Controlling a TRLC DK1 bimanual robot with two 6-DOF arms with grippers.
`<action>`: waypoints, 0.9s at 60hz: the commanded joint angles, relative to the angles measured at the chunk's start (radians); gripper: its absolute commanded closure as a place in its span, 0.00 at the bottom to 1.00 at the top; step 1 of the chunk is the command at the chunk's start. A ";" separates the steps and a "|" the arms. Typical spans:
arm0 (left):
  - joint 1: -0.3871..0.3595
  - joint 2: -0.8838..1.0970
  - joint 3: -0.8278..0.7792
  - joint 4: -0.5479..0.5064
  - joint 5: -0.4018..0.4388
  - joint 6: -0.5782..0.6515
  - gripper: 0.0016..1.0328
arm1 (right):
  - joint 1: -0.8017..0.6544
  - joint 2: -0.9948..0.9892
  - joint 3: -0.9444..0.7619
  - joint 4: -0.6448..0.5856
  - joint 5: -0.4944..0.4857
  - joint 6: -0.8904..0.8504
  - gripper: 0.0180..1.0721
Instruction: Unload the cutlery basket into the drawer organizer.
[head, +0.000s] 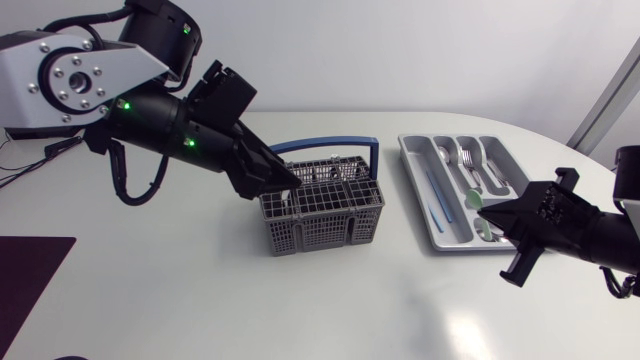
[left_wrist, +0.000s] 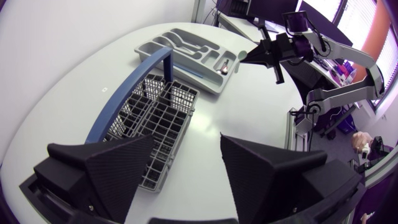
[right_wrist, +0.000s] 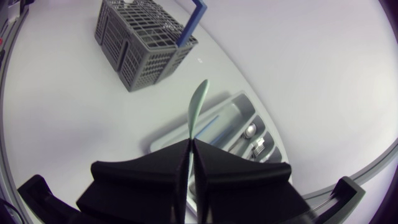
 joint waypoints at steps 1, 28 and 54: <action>0.007 0.016 -0.027 0.009 -0.007 -0.025 0.14 | -0.071 0.044 -0.038 0.057 -0.003 -0.094 0.94; 0.015 0.028 -0.048 0.022 -0.042 -0.024 0.14 | -0.302 0.379 -0.046 0.413 -0.046 -0.246 0.95; 0.015 0.019 -0.062 0.022 -0.073 -0.025 0.14 | -0.292 0.636 -0.076 0.707 0.093 -0.381 0.94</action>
